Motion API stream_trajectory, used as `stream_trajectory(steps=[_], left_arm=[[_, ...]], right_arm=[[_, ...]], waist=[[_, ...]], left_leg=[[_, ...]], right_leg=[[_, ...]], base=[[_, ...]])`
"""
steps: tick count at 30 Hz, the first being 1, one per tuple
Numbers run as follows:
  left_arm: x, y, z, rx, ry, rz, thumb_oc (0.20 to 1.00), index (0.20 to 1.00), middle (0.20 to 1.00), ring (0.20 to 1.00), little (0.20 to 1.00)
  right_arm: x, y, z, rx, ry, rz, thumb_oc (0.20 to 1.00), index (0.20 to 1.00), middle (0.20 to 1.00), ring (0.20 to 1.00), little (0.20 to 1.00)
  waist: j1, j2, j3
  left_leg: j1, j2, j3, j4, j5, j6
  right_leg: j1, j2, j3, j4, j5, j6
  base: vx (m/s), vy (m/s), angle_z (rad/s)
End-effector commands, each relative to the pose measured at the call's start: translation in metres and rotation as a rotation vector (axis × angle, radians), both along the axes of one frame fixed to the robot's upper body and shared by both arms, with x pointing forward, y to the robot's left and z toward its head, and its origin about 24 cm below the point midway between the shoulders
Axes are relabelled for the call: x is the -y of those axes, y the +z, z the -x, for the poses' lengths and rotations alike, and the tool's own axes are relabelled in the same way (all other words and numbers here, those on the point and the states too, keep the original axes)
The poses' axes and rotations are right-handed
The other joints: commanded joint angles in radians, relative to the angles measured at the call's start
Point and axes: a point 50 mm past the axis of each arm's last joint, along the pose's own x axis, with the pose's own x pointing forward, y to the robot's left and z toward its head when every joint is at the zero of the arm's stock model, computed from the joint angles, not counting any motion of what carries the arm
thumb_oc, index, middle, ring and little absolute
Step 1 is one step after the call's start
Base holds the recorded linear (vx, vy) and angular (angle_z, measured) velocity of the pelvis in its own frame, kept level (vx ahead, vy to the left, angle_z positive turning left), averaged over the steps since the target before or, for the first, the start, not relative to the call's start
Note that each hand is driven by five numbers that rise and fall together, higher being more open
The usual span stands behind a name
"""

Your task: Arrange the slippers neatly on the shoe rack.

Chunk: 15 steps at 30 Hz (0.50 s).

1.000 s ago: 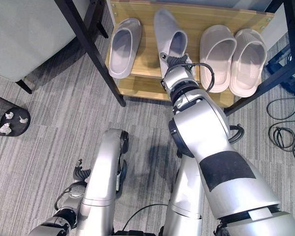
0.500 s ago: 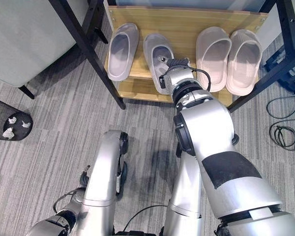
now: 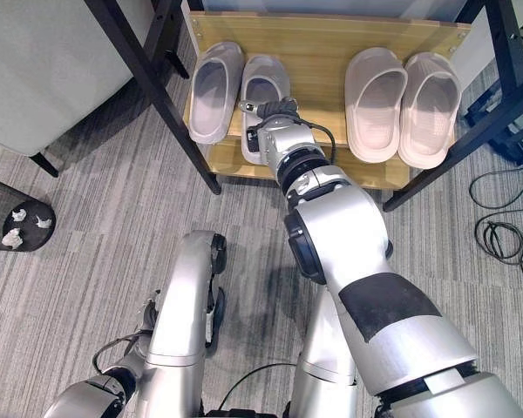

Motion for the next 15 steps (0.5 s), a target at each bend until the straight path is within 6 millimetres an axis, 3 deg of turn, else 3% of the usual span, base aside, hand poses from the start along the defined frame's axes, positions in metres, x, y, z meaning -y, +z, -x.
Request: stream_trajectory(steps=[1,5,8,11,15], left_arm=[[0.047,0.002,-0.007,0.038,-0.116,0.033,1.000,1.000,1.000,1.000,1.000],[0.044,0.003,-0.005,0.062,-0.120,0.016,1.000,1.000,1.000,1.000,1.000],[0.042,0.005,-0.005,0.096,-0.095,0.013,1.000,1.000,1.000,1.000,1.000],[0.042,0.004,-0.003,0.100,-0.092,0.015,1.000,1.000,1.000,1.000,1.000],[0.040,0.003,0.002,0.102,-0.088,0.006,1.000,1.000,1.000,1.000,1.000]], right_arm=[[-0.011,0.039,0.002,0.163,0.005,-0.082,1.000,1.000,1.000,1.000,1.000],[-0.003,0.059,0.004,0.307,-0.084,-0.078,1.000,1.000,1.000,1.000,1.000],[-0.002,0.078,0.009,0.478,-0.121,0.063,1.000,1.000,1.000,1.000,1.000],[0.002,0.080,0.010,0.504,-0.105,0.160,1.000,1.000,1.000,1.000,1.000],[0.010,0.068,0.005,0.441,-0.024,0.380,1.000,1.000,1.000,1.000,1.000]], waist=[[0.042,-0.005,0.010],[0.048,0.001,0.014],[0.043,-0.001,0.022],[0.040,-0.002,0.023],[0.036,-0.005,0.026]], left_leg=[[-0.018,-0.031,-0.071,0.111,-0.019,0.028],[-0.018,-0.029,-0.072,0.113,-0.021,0.031],[-0.018,-0.029,-0.080,0.123,-0.024,0.035],[-0.018,-0.029,-0.083,0.127,-0.022,0.036],[-0.018,-0.032,-0.086,0.133,-0.023,0.038]], right_leg=[[0.095,0.005,0.135,-0.029,0.224,-0.089],[0.096,0.004,0.139,-0.024,0.223,-0.090],[0.096,0.008,0.142,-0.019,0.226,-0.089],[0.096,0.009,0.142,-0.018,0.229,-0.086],[0.095,0.011,0.140,-0.018,0.230,-0.084]], base=[[0.00,0.000,0.00],[0.00,0.000,0.00],[0.00,0.000,0.00],[0.00,0.000,0.00],[0.00,0.000,0.00]])
